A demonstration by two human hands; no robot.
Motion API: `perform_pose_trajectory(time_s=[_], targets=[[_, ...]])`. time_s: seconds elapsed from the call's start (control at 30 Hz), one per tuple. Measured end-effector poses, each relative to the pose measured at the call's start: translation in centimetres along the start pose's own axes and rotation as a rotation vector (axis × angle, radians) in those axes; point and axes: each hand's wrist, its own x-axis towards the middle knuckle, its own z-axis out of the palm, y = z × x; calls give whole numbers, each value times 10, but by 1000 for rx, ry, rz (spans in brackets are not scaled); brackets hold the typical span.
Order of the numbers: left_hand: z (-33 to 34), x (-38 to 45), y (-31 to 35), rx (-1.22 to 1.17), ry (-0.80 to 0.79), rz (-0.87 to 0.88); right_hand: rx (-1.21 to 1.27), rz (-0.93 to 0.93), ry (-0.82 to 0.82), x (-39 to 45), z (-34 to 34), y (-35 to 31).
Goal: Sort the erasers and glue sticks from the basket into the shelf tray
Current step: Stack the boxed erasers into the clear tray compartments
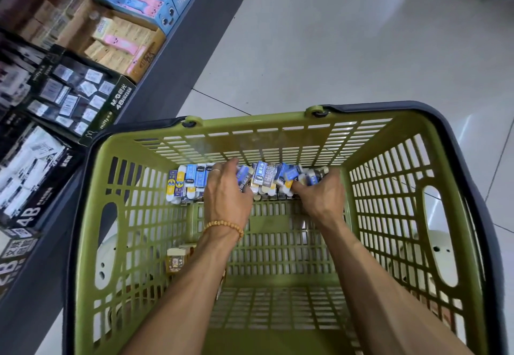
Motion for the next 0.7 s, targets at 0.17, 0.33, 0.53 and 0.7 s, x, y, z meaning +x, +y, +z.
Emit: perform_pose_trajectory(time_s=[0.17,0.33,0.53,0.7], targets=[[2,6,-7,2,20,76,2,14,-31,1,-1,-1],[2,7,-7,-14,19,56,46,34,-49,5,-8,1],[-3,9,-3,-509,-112,-210,212,133,-136,9,-14,6],[-32,-1,10,-1290,-278,-608,404,202,-156,10,-26,7]])
